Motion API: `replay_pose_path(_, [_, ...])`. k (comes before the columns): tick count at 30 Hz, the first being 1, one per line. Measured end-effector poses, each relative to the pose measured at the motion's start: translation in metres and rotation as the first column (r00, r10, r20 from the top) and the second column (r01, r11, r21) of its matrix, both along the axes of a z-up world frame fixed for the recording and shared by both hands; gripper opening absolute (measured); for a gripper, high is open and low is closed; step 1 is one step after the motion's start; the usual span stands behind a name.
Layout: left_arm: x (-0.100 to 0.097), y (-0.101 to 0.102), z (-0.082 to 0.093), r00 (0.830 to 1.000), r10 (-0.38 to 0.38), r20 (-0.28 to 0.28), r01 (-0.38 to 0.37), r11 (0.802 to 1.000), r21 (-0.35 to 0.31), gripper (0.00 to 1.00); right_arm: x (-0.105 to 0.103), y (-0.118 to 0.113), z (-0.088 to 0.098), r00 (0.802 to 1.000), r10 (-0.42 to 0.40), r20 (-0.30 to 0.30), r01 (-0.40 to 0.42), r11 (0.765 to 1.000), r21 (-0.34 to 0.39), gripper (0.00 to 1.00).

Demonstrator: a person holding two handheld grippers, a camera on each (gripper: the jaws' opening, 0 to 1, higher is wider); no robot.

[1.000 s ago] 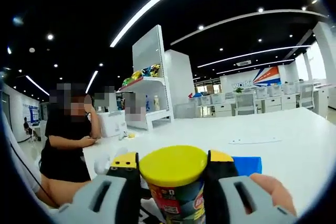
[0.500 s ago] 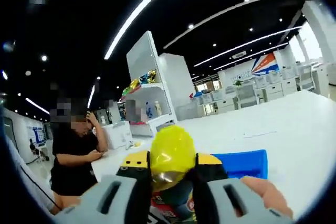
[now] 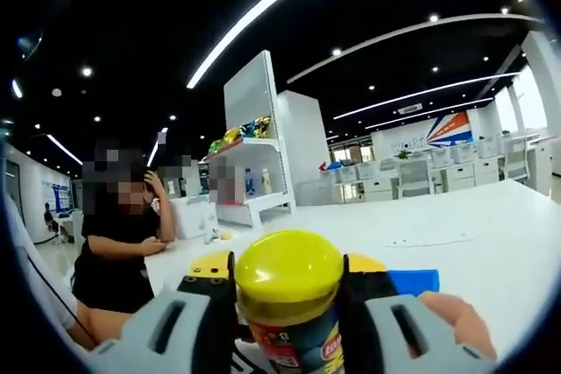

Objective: Open the lid of the chip container on the table, take out the chips, place them into the box in front of the container, and close the lid

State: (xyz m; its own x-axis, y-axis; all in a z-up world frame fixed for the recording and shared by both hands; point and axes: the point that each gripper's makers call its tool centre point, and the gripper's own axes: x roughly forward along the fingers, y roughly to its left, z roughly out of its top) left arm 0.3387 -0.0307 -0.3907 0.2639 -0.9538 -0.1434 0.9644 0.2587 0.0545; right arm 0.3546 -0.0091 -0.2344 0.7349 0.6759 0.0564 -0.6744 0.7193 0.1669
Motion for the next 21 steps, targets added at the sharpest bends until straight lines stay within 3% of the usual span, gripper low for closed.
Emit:
replay_pose_path(5, [0.001,0.0,0.0,1.0,0.002,-0.008,-0.002,1.0,-0.006,0.48,-0.001,-0.01,0.009,0.999,-0.018,0.032,0.018,1.0,0.014,0.43])
replay_pose_path(12, [0.002,0.0,0.0,1.0,0.004,-0.004,-0.004,1.0,-0.002,0.48,0.004,-0.039,0.015,0.989,-0.113,0.095,0.114,0.993,-0.012,0.44])
replay_pose_path(14, [0.002,0.0,-0.001,1.0,0.006,-0.002,-0.006,1.0,0.0,0.48,0.007,-0.05,0.013,0.981,-0.153,0.117,0.158,0.987,-0.036,0.44])
replay_pose_path(21, [0.001,-0.002,-0.001,1.0,0.006,0.003,-0.006,1.0,0.004,0.48,0.013,-0.077,-0.002,0.972,-0.213,0.101,0.22,0.973,-0.066,0.45])
